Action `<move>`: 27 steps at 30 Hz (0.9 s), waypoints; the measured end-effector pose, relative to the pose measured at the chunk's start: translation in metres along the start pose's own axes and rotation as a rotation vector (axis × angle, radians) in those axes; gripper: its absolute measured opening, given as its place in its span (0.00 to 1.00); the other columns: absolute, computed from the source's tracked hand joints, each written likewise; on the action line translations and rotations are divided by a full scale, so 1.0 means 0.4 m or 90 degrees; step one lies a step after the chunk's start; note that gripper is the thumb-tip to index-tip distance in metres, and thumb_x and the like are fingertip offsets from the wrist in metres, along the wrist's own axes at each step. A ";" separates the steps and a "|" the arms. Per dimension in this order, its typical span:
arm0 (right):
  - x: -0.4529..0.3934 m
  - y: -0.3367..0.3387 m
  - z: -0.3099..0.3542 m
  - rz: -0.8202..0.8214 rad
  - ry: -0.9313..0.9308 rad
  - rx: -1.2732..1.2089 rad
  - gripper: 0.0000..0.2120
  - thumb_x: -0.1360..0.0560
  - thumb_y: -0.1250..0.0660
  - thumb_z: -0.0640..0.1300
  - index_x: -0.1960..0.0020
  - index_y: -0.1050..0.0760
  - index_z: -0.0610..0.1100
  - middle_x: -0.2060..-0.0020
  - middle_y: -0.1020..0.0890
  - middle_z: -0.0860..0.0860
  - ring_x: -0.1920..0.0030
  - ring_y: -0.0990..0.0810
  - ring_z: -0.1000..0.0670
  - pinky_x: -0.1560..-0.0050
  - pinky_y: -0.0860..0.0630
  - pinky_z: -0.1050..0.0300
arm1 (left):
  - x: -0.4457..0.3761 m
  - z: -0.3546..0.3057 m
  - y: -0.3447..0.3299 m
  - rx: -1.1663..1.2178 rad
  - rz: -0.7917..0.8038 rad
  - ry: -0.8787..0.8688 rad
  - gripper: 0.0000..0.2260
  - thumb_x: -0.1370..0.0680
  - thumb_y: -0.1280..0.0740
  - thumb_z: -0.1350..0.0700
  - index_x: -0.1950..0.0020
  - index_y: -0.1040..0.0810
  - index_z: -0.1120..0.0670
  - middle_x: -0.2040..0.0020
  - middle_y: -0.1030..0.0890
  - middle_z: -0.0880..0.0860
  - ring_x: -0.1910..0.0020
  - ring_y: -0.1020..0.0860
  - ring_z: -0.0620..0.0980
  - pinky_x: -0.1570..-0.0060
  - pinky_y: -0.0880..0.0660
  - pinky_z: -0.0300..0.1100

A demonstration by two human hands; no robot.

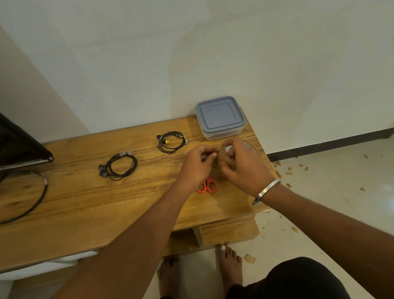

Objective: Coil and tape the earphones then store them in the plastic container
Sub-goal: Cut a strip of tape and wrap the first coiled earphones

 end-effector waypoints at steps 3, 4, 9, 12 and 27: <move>0.005 0.012 0.017 -0.011 0.011 -0.016 0.20 0.27 0.33 0.42 0.37 0.33 0.44 0.65 0.30 0.59 0.62 0.27 0.55 0.64 0.32 0.65 | 0.007 -0.011 0.017 0.016 -0.005 -0.001 0.05 0.21 0.33 0.62 0.47 0.21 0.54 0.52 0.18 0.50 0.50 0.20 0.48 0.45 0.21 0.46; 0.007 0.015 0.022 -0.016 0.015 -0.023 0.20 0.27 0.32 0.42 0.37 0.33 0.43 0.65 0.30 0.59 0.62 0.27 0.55 0.65 0.33 0.67 | 0.010 -0.013 0.023 0.014 -0.007 0.000 0.05 0.21 0.33 0.62 0.48 0.21 0.54 0.53 0.18 0.50 0.51 0.20 0.48 0.47 0.21 0.46; 0.016 0.029 0.061 -0.029 0.042 -0.059 0.20 0.27 0.32 0.42 0.38 0.33 0.45 0.64 0.26 0.53 0.64 0.26 0.54 0.65 0.26 0.57 | 0.025 -0.041 0.071 -0.020 -0.049 -0.022 0.03 0.21 0.32 0.59 0.53 0.22 0.51 0.53 0.18 0.51 0.51 0.19 0.50 0.51 0.23 0.40; 0.018 0.036 0.095 -0.030 0.041 -0.105 0.21 0.27 0.32 0.42 0.37 0.34 0.46 0.63 0.25 0.52 0.63 0.24 0.52 0.63 0.25 0.55 | 0.044 -0.076 0.108 -0.037 -0.071 -0.062 0.04 0.21 0.33 0.60 0.53 0.23 0.52 0.53 0.18 0.52 0.52 0.20 0.48 0.52 0.24 0.37; 0.015 -0.134 0.202 0.098 -0.130 -0.298 0.22 0.25 0.34 0.42 0.34 0.36 0.45 0.58 0.20 0.47 0.62 0.24 0.55 0.64 0.29 0.65 | 0.168 -0.090 0.299 -0.303 -0.107 -0.198 0.03 0.20 0.37 0.61 0.50 0.25 0.55 0.56 0.22 0.48 0.57 0.23 0.47 0.57 0.25 0.44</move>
Point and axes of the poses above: each hand's wrist, its own x-axis away from the middle knuckle, its own y-axis out of the back of the hand, z = x × y, the point moved 9 cm from there along -x, towards the middle knuckle
